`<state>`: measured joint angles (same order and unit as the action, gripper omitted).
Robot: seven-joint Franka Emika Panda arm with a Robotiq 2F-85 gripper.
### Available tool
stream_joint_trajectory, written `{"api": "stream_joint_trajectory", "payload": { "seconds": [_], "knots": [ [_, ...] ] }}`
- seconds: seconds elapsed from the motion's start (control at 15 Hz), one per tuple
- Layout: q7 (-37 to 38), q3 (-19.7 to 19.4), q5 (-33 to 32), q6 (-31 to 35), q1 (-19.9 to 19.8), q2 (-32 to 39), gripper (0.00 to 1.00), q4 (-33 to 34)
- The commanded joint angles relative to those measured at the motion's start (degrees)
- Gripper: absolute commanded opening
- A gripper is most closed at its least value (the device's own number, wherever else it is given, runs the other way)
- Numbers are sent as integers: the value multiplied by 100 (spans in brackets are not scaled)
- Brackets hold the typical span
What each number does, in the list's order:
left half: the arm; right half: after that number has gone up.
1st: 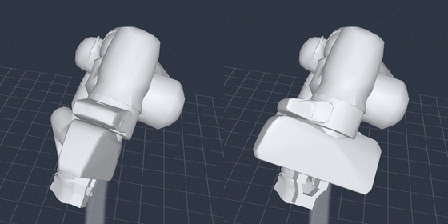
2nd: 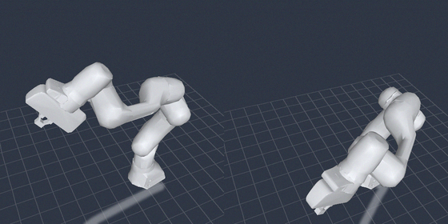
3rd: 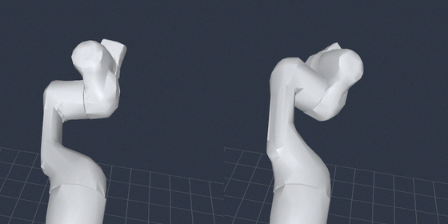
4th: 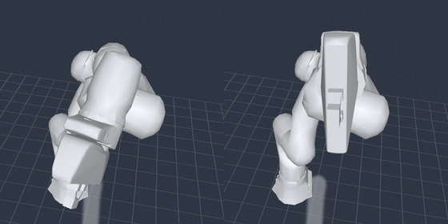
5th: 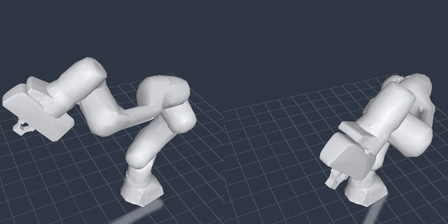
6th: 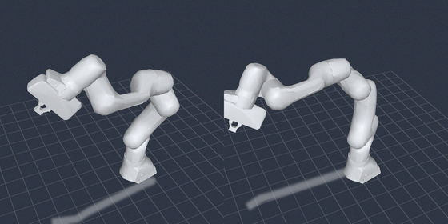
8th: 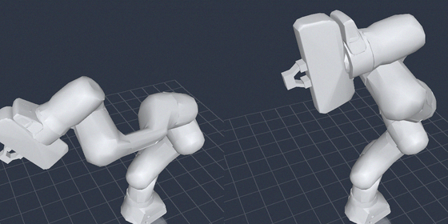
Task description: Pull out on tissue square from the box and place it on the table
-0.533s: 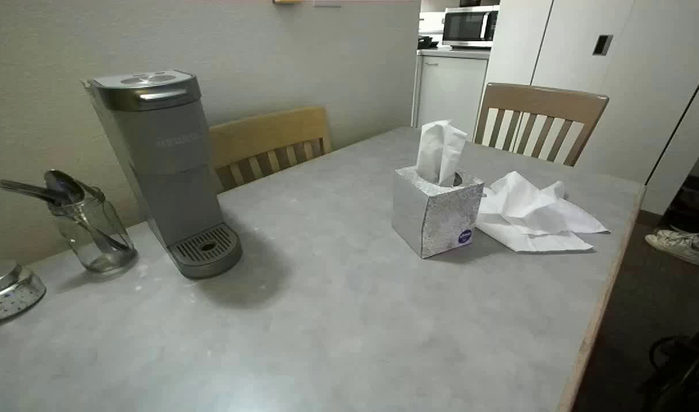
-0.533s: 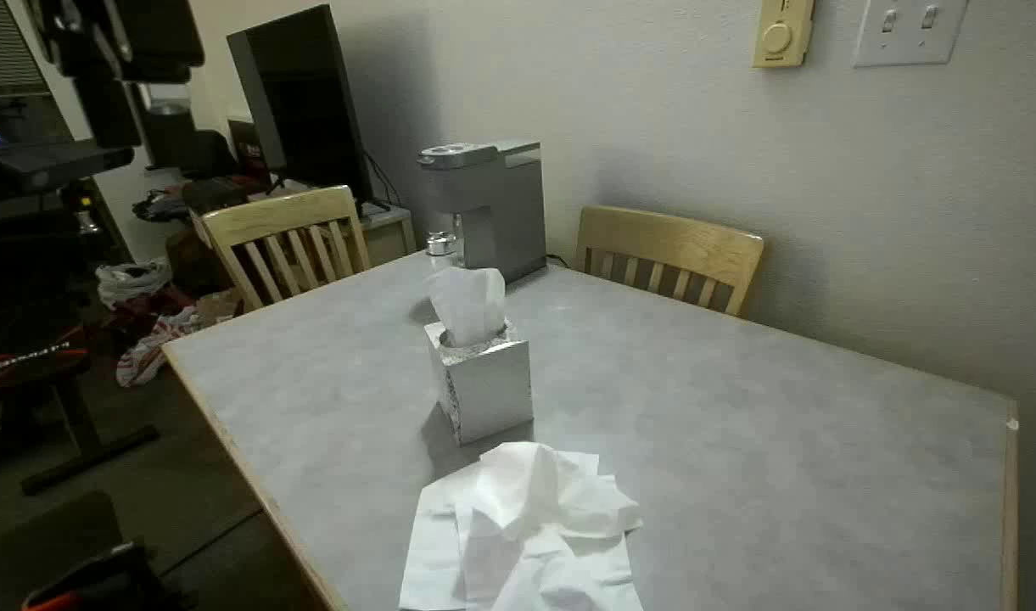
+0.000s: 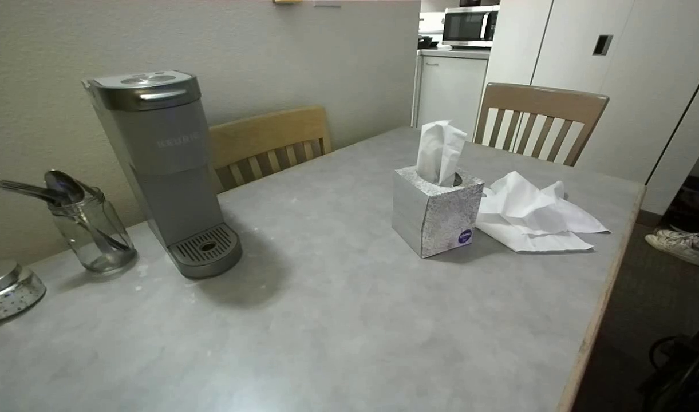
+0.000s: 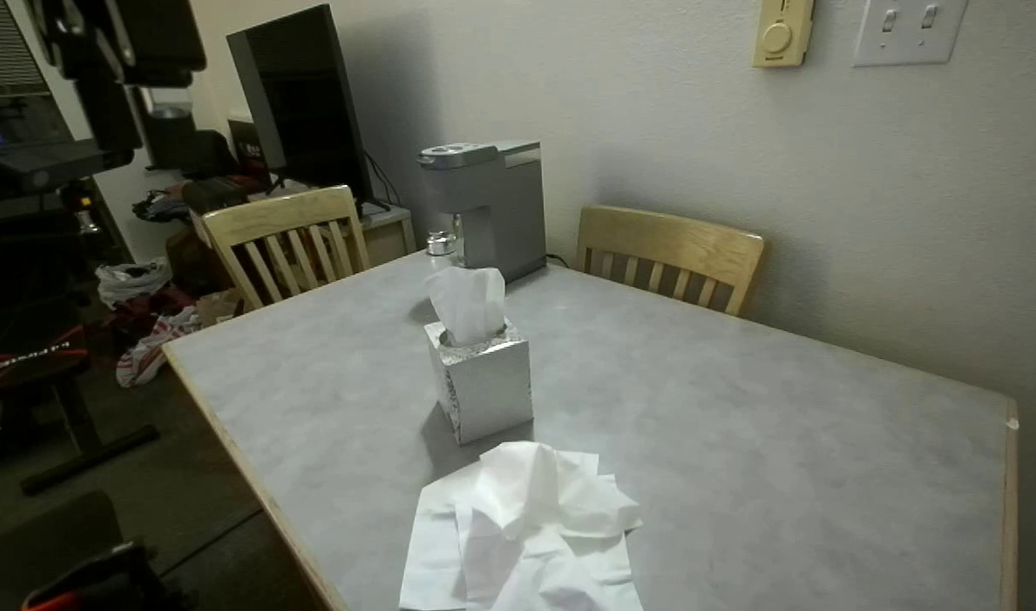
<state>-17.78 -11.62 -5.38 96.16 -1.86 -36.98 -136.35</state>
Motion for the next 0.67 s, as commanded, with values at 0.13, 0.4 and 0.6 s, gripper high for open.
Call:
{"api": "stream_joint_trajectory", "payload": {
  "seconds": [0.13,0.4,0.6],
  "knots": [
    [-202,9,77,391,85,340,100,-26],
    [-393,-4,167,881,207,682,100,7],
    [-646,-31,320,1327,282,1011,100,22]
  ]
}}
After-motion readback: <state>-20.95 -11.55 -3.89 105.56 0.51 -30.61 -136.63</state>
